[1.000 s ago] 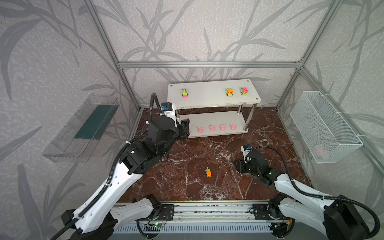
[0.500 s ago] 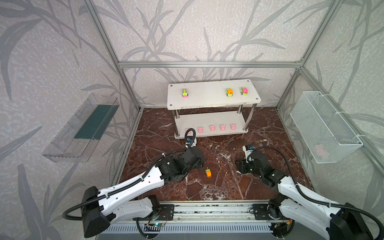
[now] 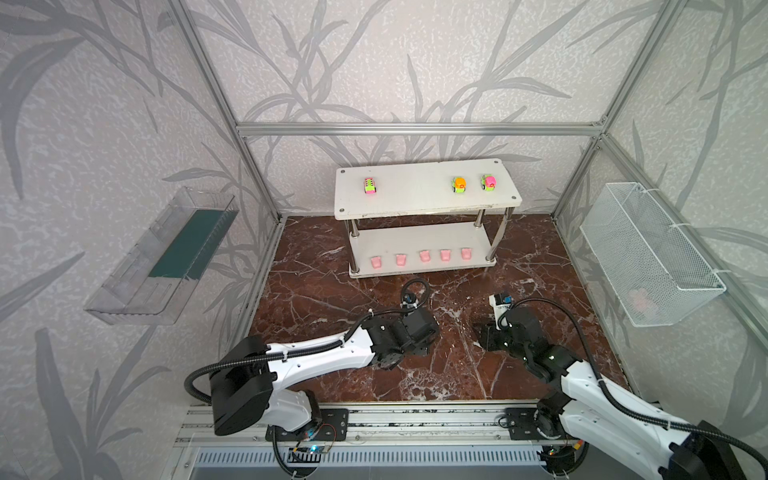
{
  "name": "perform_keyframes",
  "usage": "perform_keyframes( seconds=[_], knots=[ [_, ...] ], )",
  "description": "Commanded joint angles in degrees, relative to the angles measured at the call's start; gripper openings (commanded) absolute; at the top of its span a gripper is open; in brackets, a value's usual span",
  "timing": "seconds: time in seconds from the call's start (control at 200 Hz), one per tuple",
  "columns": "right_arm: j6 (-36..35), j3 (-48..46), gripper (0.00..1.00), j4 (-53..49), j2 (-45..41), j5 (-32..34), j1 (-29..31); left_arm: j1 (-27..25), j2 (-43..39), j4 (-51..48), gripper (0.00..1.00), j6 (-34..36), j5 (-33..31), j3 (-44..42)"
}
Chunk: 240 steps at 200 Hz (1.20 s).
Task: Place and organize the plastic toys onto the shelf
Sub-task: 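Lower the left gripper and close it on the orange-topped green truck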
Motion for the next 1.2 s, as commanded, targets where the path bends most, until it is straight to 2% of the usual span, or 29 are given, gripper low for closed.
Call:
perform_keyframes(
  seconds=[0.0,0.54,1.02,1.195],
  knots=[
    [0.0,-0.9,0.47,-0.7,-1.0,0.2,-0.1,-0.2,1.9,1.5,0.61,-3.6,2.1,-0.3],
    [-0.6,-1.9,0.47,0.6,-1.2,-0.1,-0.2,-0.2,10.4,-2.5,0.57,-3.1,3.3,3.5],
    [-0.9,-1.6,0.47,1.2,0.2,-0.2,-0.2,-0.1,13.8,-5.1,0.42,-2.9,1.6,5.5],
    [-0.9,-1.7,0.47,1.2,0.2,-0.2,-0.3,0.0,14.5,-5.5,0.41,-2.7,1.3,5.8]
  ],
)
